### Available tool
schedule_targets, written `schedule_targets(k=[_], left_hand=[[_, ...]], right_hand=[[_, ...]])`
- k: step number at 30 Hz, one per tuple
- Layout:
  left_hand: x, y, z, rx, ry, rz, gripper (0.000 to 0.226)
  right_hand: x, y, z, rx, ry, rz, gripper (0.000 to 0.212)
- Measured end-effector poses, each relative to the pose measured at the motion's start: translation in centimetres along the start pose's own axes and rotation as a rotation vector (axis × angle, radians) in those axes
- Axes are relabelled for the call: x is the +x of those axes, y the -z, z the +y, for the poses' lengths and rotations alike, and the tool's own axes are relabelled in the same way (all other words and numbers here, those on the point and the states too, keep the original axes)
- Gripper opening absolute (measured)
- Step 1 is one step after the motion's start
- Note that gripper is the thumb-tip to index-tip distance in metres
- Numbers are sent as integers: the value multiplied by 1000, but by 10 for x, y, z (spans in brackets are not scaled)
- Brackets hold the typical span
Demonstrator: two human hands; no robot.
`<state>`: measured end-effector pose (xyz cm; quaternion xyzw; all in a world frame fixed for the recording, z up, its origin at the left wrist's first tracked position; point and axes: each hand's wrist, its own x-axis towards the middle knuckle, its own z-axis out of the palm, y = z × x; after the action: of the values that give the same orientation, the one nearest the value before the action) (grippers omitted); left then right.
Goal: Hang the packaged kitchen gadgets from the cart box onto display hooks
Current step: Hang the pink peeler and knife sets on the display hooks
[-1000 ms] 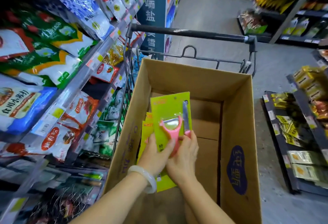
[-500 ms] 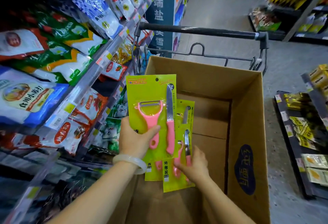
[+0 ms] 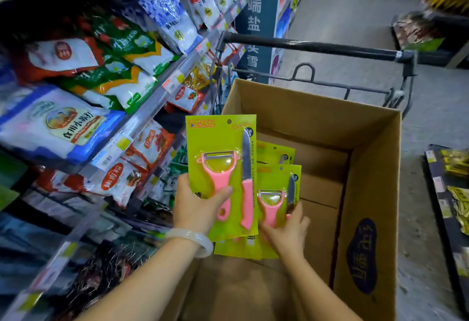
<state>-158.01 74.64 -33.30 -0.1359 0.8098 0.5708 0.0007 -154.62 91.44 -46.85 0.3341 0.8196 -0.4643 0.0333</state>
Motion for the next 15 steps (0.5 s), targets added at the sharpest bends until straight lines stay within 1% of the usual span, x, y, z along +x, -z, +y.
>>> schedule_targets(k=[3,6,9,10,13,15], left_hand=[[-2,4,5,-35,-3,41,49],[-6,12,9,-74,14,60,52],[-12,28,14,-126,15,99,69],[-15,36,16,-137,14,115,71],[-28,67,21,-172,-17,184,52],[-39,94,21,-201,-38,244,50]], right_hand=[[1,28,-31,40,134,40,116],[-1,52,-64,60,238,73,114],[-14,64,-93,50,364,109,114],[-20,66,-101,48,407,124,115],[-49,60,-129,72,580,174,112],[-74,48,-146,82,686,150,106]])
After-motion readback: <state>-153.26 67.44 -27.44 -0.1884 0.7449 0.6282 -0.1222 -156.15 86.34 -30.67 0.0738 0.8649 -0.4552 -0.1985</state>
